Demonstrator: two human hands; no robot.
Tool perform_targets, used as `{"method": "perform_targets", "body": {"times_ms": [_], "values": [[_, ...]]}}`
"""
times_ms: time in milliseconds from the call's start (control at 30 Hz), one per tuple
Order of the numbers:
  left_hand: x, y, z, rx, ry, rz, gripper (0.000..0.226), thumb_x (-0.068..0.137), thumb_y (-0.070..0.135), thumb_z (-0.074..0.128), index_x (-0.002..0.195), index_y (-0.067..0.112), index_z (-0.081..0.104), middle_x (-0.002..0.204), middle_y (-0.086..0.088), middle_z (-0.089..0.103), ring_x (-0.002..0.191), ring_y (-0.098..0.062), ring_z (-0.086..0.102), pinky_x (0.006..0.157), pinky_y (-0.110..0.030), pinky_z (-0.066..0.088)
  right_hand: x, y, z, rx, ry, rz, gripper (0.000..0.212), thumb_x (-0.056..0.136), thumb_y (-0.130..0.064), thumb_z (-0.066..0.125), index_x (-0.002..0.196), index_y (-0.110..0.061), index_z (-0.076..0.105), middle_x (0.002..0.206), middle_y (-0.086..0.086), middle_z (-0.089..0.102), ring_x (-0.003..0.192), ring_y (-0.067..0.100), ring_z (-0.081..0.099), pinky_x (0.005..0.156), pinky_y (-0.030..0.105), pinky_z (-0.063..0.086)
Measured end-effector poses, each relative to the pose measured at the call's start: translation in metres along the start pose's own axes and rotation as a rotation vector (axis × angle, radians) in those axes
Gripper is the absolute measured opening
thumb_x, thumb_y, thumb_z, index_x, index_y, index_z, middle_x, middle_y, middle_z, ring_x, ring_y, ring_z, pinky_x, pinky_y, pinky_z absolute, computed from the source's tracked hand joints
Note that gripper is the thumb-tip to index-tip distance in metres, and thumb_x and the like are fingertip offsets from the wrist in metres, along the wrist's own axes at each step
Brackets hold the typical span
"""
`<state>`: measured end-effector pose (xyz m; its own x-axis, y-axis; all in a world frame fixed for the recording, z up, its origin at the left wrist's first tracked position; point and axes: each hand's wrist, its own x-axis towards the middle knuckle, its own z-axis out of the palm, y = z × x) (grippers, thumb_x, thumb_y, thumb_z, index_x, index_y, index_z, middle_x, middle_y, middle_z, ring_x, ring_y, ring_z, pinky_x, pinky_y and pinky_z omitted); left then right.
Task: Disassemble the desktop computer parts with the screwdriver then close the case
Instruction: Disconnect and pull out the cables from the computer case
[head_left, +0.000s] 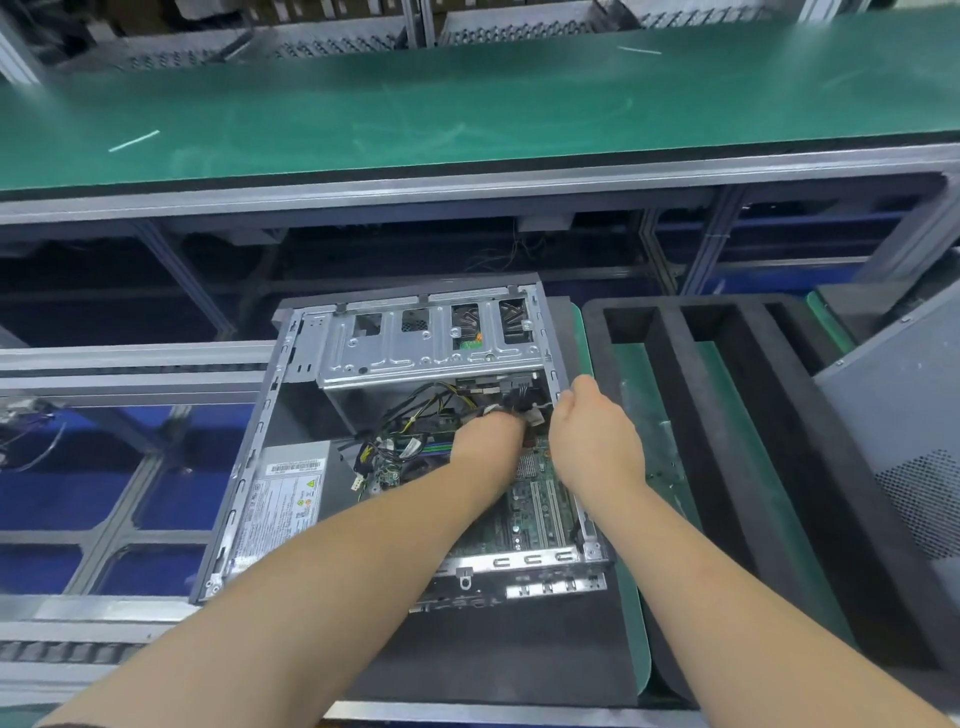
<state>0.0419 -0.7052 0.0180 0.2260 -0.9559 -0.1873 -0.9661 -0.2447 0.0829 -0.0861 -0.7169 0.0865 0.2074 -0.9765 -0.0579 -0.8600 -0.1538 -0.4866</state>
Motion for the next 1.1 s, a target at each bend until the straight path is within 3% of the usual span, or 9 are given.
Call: {"method": "perform_targets", "body": {"times_ms": [133,267,667,833,967,1100], "values": [[0.003,0.003,0.0,0.11,-0.004,0.163,0.047,0.092,-0.008,0.049,0.136,0.007,0.052,0.122,-0.015,0.066,0.103,-0.035,0.07,0.079,-0.047,0.057,0.002,0.004,0.003,-0.008,0.009,-0.001,0.021,0.111,-0.028,0.027,0.103,-0.016,0.042,0.077,0.003,0.054,0.074,0.033,0.059,0.062,0.039,0.046],[0.005,-0.001,-0.004,0.155,-0.021,0.219,0.046,0.095,-0.006,0.049,0.139,0.006,0.048,0.124,-0.015,0.066,0.102,-0.035,0.071,0.078,-0.047,0.057,0.001,0.002,0.003,-0.019,0.005,-0.001,0.022,0.112,-0.029,0.027,0.104,-0.016,0.042,0.083,0.004,0.057,0.077,0.034,0.06,0.063,0.039,0.045],[0.008,0.005,-0.002,0.127,-0.059,0.118,0.041,0.089,-0.007,0.058,0.128,0.006,0.059,0.113,-0.015,0.072,0.1,-0.035,0.071,0.078,-0.044,0.057,-0.002,0.0,0.0,0.017,0.009,-0.009,0.023,0.111,-0.029,0.027,0.101,-0.015,0.043,0.084,0.006,0.061,0.075,0.034,0.061,0.063,0.04,0.047],[0.012,0.004,0.003,0.205,-0.067,0.178,0.045,0.091,-0.004,0.059,0.134,0.003,0.052,0.12,-0.015,0.069,0.103,-0.034,0.07,0.077,-0.044,0.057,-0.004,-0.001,-0.002,0.026,0.004,-0.011,0.022,0.111,-0.027,0.028,0.101,-0.014,0.042,0.084,0.006,0.062,0.075,0.035,0.06,0.063,0.04,0.044],[0.013,0.001,0.012,0.201,-0.079,0.205,0.057,0.094,-0.002,0.054,0.147,-0.004,0.033,0.13,-0.021,0.06,0.108,-0.038,0.067,0.078,-0.049,0.056,-0.007,-0.002,-0.003,0.019,-0.006,-0.012,0.022,0.111,-0.029,0.025,0.101,-0.017,0.041,0.084,0.003,0.063,0.076,0.03,0.063,0.064,0.039,0.05],[0.016,-0.003,0.016,0.18,-0.053,0.211,0.055,0.096,0.0,0.05,0.147,-0.003,0.03,0.126,-0.024,0.061,0.105,-0.041,0.068,0.071,-0.046,0.053,-0.006,-0.004,-0.004,-0.008,-0.012,-0.002,0.021,0.111,-0.029,0.024,0.101,-0.018,0.039,0.089,0.001,0.064,0.08,0.03,0.064,0.067,0.038,0.05]]}}
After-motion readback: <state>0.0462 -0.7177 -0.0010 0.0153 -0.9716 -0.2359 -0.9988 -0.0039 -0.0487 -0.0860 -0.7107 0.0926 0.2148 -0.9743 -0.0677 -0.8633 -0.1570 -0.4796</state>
